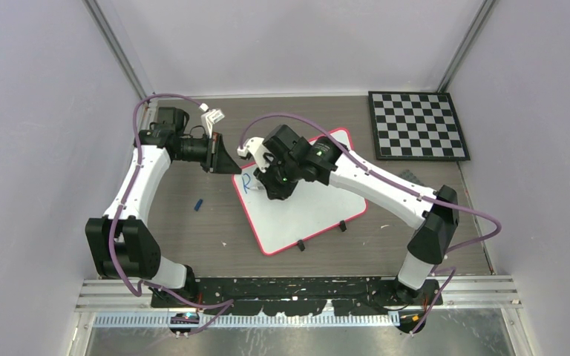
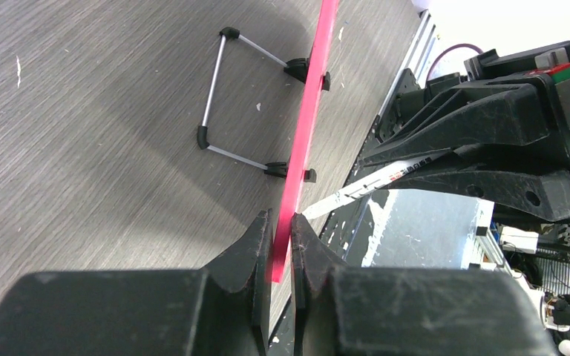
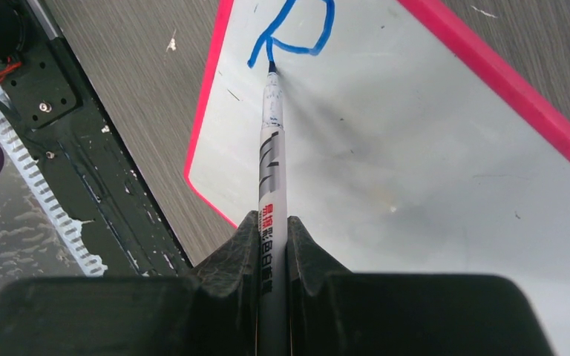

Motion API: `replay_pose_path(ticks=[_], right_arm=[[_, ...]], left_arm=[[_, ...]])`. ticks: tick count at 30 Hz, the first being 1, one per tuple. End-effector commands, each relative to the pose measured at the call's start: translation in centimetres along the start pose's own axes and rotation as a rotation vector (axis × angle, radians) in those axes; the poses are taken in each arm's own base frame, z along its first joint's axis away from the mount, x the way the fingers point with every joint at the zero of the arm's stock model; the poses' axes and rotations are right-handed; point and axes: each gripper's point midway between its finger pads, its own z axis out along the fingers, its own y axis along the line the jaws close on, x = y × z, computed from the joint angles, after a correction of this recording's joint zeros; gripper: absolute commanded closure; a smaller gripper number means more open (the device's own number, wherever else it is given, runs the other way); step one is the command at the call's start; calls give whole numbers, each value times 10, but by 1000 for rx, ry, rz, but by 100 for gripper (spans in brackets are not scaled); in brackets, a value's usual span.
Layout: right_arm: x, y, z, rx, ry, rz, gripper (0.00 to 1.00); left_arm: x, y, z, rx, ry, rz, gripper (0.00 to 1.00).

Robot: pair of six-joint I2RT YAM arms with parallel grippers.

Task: Write a sentence on the whiteboard

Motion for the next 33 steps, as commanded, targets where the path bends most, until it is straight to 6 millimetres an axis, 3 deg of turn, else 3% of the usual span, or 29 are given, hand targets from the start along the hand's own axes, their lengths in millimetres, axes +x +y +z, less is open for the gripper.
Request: replay_pose_path(ticks=[1, 8, 13, 17, 33], right_arm=[[1, -11, -20, 60, -29, 0, 100], [6, -8, -29, 49, -26, -2, 100], [-15, 4, -48, -4, -99, -12, 100], [-28, 1, -57, 16, -147, -23, 100], [-29, -16, -32, 85, -113, -13, 100]], left_arm=[[-3, -10, -2, 15, -6, 15, 100], [-3, -12, -2, 19, -6, 20, 100], [-3, -13, -1, 23, -6, 23, 100], [-3, -14, -1, 25, -5, 23, 100], [-2, -14, -1, 22, -5, 31, 100]])
